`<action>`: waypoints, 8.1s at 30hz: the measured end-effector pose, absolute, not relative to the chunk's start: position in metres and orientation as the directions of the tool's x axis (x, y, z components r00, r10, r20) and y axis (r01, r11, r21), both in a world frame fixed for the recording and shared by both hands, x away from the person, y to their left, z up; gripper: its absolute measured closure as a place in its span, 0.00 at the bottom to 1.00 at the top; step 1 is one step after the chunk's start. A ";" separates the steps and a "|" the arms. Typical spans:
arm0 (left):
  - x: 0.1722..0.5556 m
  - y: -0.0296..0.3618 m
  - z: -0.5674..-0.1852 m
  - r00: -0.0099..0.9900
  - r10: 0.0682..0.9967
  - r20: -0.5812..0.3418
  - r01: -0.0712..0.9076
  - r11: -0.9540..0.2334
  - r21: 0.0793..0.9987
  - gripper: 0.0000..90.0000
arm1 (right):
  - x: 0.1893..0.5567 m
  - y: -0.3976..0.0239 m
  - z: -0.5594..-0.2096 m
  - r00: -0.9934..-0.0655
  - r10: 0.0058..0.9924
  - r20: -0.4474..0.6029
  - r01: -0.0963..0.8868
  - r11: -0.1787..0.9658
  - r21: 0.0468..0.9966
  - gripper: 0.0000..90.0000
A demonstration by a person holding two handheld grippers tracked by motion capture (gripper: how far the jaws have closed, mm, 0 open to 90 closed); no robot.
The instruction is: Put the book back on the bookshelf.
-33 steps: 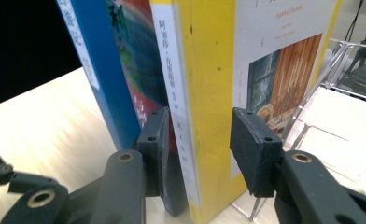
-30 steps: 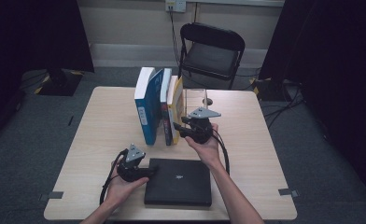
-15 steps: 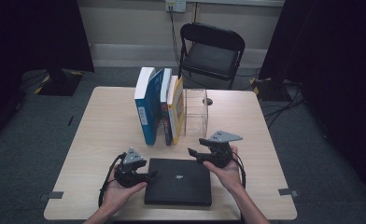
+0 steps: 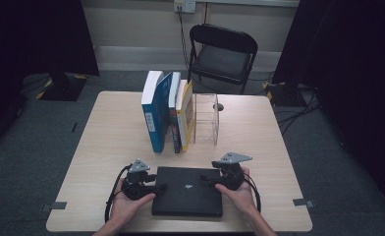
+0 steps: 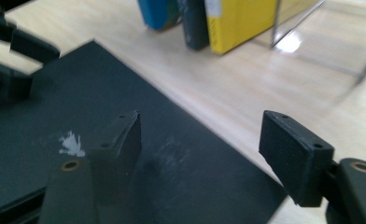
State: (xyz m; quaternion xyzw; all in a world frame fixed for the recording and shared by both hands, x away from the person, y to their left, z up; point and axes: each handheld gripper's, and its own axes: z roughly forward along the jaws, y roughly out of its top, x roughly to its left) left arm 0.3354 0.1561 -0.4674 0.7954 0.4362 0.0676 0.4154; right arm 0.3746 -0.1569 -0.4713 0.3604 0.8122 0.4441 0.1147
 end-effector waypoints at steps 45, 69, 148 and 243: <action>0.396 0.129 -0.470 0.696 0.690 -0.198 0.550 -0.335 0.765 0.48 | 0.301 -0.196 -0.467 -0.667 0.725 0.171 0.519 0.287 0.805 0.19; 0.390 0.121 -0.471 0.761 0.627 -0.165 0.480 -0.373 0.794 0.73 | 0.267 -0.183 -0.484 -0.773 0.623 0.123 0.496 0.472 0.729 0.26; 0.366 0.154 -0.467 0.637 0.652 -0.411 0.710 -0.290 0.642 0.66 | 0.330 -0.166 -0.477 -0.649 0.745 0.156 0.525 0.290 0.800 0.44; 0.321 0.122 -0.417 0.880 0.404 -0.251 0.372 -0.256 0.892 0.71 | 0.341 -0.185 -0.455 -0.769 0.545 0.335 0.507 0.201 0.838 0.12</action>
